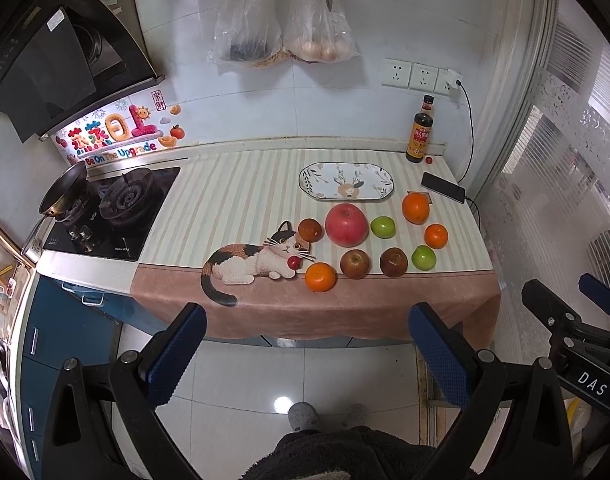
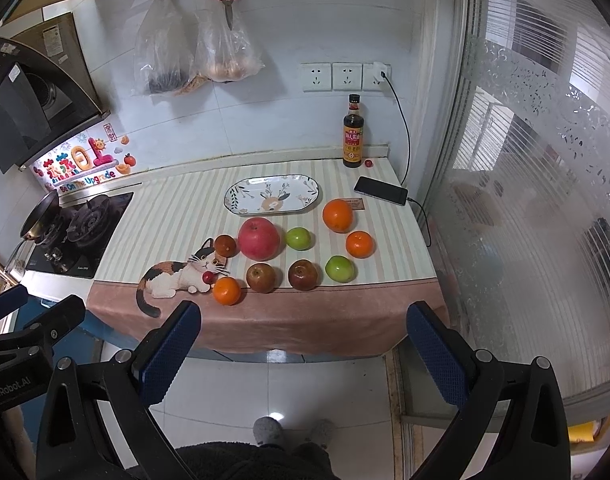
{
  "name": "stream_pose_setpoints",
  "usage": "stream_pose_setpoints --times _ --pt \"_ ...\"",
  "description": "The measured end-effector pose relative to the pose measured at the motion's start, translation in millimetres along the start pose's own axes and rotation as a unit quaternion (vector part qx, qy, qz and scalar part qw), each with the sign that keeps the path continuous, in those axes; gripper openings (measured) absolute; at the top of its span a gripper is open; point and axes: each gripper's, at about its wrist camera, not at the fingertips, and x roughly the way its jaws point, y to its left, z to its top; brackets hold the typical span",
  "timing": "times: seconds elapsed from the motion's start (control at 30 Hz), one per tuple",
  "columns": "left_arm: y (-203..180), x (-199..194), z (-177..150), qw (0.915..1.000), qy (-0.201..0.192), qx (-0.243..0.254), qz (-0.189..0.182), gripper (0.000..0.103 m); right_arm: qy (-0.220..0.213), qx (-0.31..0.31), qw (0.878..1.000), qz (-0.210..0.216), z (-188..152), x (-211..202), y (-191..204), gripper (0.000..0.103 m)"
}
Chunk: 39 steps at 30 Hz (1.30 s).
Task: Organize fruits
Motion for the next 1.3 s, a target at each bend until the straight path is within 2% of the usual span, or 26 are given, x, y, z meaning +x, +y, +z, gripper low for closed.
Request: stream_pose_setpoints --times 0.5,0.6,0.7,0.83,1.0,1.13,1.2,1.3 --pt "3.9 6.0 3.4 1.0000 0.003 0.003 -0.001 0.103 -0.001 0.005 1.000 0.002 -0.6 2.7 -0.5 0.103" --pt "10.2 11.9 8.6 0.9998 -0.017 -0.002 0.010 0.103 -0.008 0.020 1.000 0.009 0.2 5.5 -1.9 0.103" --pt "22.5 24.7 19.3 0.9980 -0.054 -0.011 0.031 0.103 -0.044 0.044 0.997 0.035 2.5 12.1 -4.1 0.103" --pt "41.0 60.5 40.5 0.9954 -0.073 -0.012 0.060 0.103 -0.061 0.068 0.995 0.028 10.4 34.8 -2.3 0.103" --pt "49.3 122.5 64.4 0.9980 -0.027 -0.013 0.055 0.103 -0.051 0.086 0.995 0.017 23.2 79.3 -1.7 0.103" --pt "34.5 186.0 87.4 0.9986 0.040 -0.011 0.032 0.103 -0.023 0.083 0.996 0.003 38.3 132.1 -7.3 0.103" --pt "24.6 221.6 97.6 0.9964 0.081 -0.013 0.020 0.103 -0.004 0.083 0.997 -0.002 44.9 159.5 -14.7 0.103" --pt "5.7 272.0 113.6 0.9897 0.141 -0.024 -0.007 0.103 0.027 0.107 0.994 0.018 60.8 211.8 -37.2 0.103"
